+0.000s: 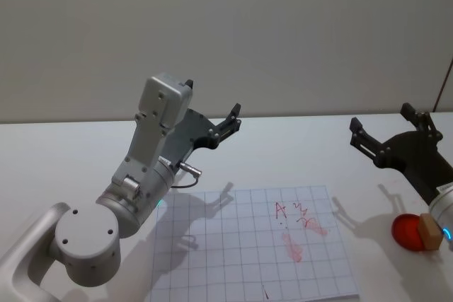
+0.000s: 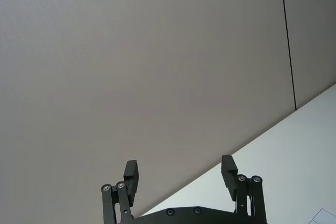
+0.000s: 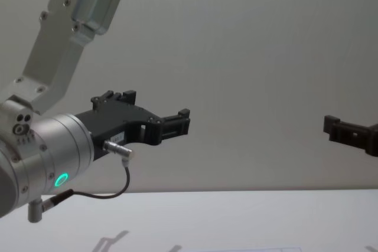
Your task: Use the one hand to pick up the stamp and affix it onto the A4 paper.
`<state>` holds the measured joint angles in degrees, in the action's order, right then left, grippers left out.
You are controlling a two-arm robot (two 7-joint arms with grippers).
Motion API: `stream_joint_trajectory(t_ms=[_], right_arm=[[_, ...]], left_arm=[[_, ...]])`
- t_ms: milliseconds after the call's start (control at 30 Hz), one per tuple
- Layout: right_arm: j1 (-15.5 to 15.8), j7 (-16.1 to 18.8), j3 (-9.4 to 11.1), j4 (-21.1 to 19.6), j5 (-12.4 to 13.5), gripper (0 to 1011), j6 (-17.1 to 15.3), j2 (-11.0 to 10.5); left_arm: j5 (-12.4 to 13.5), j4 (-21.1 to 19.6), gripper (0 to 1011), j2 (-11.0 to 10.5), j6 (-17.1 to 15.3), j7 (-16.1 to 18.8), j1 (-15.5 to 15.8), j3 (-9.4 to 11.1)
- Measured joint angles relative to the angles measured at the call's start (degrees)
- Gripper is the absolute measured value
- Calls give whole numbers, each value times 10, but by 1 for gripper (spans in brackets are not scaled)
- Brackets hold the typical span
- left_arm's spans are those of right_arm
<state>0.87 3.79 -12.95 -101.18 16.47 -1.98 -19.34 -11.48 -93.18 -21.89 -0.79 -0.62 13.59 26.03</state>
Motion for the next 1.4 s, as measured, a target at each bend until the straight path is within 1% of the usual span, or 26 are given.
stream_joint_trajectory(t_ms=[1400], right_arm=[[0,0,0,0,0,1001,0,0]], left_arm=[[0,0,1001,0,0,0,0,0]])
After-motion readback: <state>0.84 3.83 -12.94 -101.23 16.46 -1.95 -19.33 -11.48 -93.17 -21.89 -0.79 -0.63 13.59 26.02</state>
